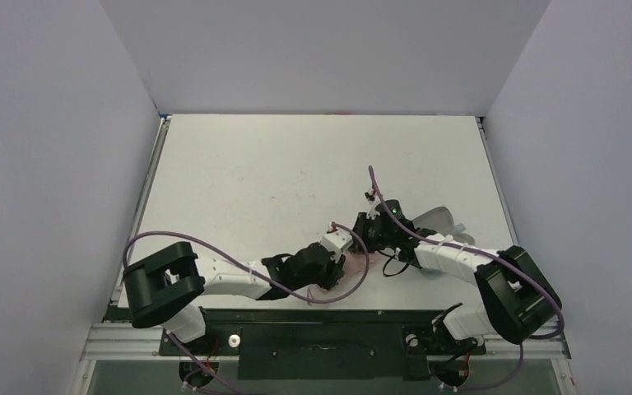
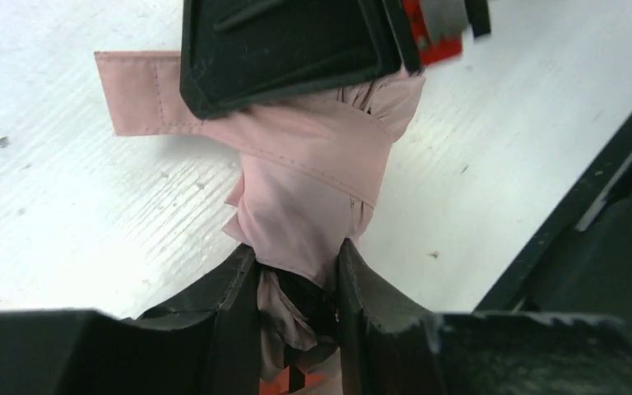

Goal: Put away the umbrella

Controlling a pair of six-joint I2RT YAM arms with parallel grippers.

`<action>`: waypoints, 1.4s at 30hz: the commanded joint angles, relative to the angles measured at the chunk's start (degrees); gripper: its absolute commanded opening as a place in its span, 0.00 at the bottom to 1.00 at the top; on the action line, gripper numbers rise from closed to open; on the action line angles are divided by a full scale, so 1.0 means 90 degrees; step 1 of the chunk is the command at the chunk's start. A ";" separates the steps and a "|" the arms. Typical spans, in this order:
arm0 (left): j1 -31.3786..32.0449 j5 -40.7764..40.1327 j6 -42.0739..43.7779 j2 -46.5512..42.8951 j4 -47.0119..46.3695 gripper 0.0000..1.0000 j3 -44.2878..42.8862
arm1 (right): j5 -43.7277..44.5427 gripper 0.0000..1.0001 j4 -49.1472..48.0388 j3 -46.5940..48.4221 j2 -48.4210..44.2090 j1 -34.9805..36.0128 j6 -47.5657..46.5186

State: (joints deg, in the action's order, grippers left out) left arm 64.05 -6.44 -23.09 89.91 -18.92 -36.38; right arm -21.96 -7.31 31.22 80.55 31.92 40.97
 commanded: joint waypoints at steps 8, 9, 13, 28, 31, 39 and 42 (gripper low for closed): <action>0.1938 -0.4730 0.2072 0.0157 0.0567 0.00 -0.0607 | -0.0200 0.00 0.1371 0.0675 -0.0629 0.0076 -0.0510; 0.2122 -0.5097 0.2264 0.0320 0.0466 0.00 -0.0672 | -0.0227 0.00 0.1362 0.0697 -0.0629 0.0086 -0.0514; 0.2514 -0.5749 0.2902 0.0819 0.0163 0.00 -0.0833 | -0.0330 0.00 0.1249 0.0755 -0.0653 0.0114 -0.0478; 0.3260 -0.6909 0.4690 0.2641 -0.0502 0.00 -0.1438 | -0.0662 0.00 0.1479 0.1402 0.0100 0.0181 -0.0857; 0.3337 -0.6990 0.4921 0.2945 -0.0626 0.00 -0.1480 | -0.0690 0.00 0.1610 0.1539 0.0258 0.0197 -0.0975; 0.3485 -0.7097 0.5258 0.3350 -0.0982 0.00 -0.1494 | -0.0651 0.00 0.1846 0.1861 0.0748 0.0252 -0.1029; 0.3506 -0.7122 0.5268 0.3466 -0.0960 0.00 -0.1556 | -0.0299 0.00 0.2118 0.1930 0.1041 0.0259 -0.1022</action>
State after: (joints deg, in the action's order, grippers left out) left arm 92.77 -77.12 22.04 118.48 -25.85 -48.29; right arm -30.96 15.07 45.60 86.19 33.85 32.32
